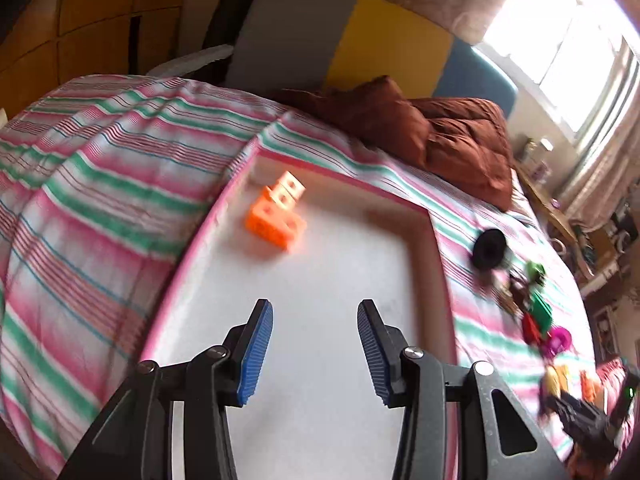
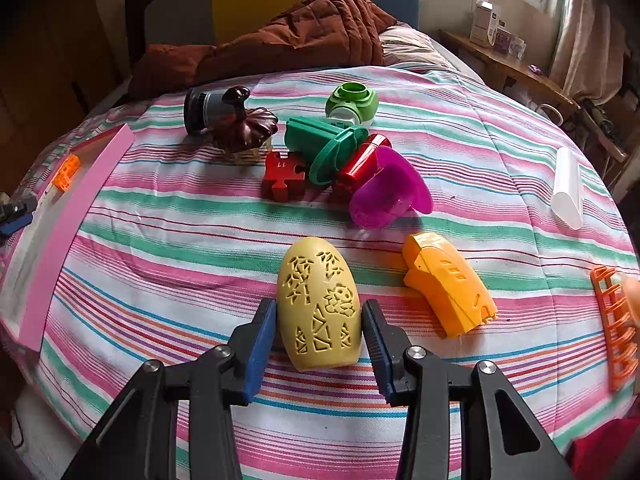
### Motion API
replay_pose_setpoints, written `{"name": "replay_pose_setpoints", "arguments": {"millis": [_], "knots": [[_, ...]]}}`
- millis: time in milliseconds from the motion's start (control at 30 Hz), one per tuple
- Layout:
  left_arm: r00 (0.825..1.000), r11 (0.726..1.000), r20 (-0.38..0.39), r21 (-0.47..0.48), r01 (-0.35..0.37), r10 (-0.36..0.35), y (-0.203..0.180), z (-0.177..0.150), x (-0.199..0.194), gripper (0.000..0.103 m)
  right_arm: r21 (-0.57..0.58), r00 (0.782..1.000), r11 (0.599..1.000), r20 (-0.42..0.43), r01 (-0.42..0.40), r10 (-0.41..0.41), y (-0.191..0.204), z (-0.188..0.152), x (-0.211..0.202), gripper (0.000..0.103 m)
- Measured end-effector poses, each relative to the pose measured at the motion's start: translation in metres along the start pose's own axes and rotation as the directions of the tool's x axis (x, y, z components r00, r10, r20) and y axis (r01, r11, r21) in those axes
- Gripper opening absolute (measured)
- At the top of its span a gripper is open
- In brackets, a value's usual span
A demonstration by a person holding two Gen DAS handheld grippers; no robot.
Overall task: Organize rigid objects
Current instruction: 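Carry the orange block into the white tray and open the left tool, then lower the yellow oval into the tray beside the orange block, open right tool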
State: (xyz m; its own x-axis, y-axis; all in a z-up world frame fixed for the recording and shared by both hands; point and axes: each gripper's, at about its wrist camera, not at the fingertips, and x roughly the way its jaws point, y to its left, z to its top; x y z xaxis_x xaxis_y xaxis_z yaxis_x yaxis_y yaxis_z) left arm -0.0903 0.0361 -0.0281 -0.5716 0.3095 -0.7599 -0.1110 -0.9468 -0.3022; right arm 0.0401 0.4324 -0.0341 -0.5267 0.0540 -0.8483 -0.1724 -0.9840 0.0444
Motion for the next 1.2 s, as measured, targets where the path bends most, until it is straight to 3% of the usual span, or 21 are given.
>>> {"name": "replay_pose_setpoints", "arguments": {"millis": [300, 500, 833, 1033, 1200], "knots": [[0.999, 0.987, -0.031, 0.158, 0.026, -0.021, -0.029, -0.038, -0.016, 0.044, 0.012, 0.997, 0.997, -0.014, -0.080, 0.080, 0.024, 0.003, -0.009, 0.044], [0.999, 0.983, -0.042, 0.180, 0.022, -0.015, -0.025, -0.044, -0.019, 0.044, -0.008, 0.990, 0.990, -0.006, -0.138, 0.138, 0.059, 0.019, -0.021, 0.044], [0.999, 0.989, -0.034, 0.146, 0.034, -0.030, -0.008, -0.051, -0.032, 0.044, -0.161, 0.964, 0.951, -0.014, -0.265, 0.266, 0.185, 0.069, -0.016, 0.044], [0.999, 0.991, -0.027, 0.127, 0.030, -0.026, -0.002, -0.051, -0.036, 0.044, -0.148, 0.948, 0.937, -0.080, -0.317, 0.308, 0.246, 0.102, 0.016, 0.044], [1.000, 0.993, -0.028, 0.114, 0.016, -0.012, 0.002, -0.051, -0.037, 0.044, -0.116, 0.949, 0.947, -0.138, -0.299, 0.282, 0.280, 0.125, 0.055, 0.044]]}}
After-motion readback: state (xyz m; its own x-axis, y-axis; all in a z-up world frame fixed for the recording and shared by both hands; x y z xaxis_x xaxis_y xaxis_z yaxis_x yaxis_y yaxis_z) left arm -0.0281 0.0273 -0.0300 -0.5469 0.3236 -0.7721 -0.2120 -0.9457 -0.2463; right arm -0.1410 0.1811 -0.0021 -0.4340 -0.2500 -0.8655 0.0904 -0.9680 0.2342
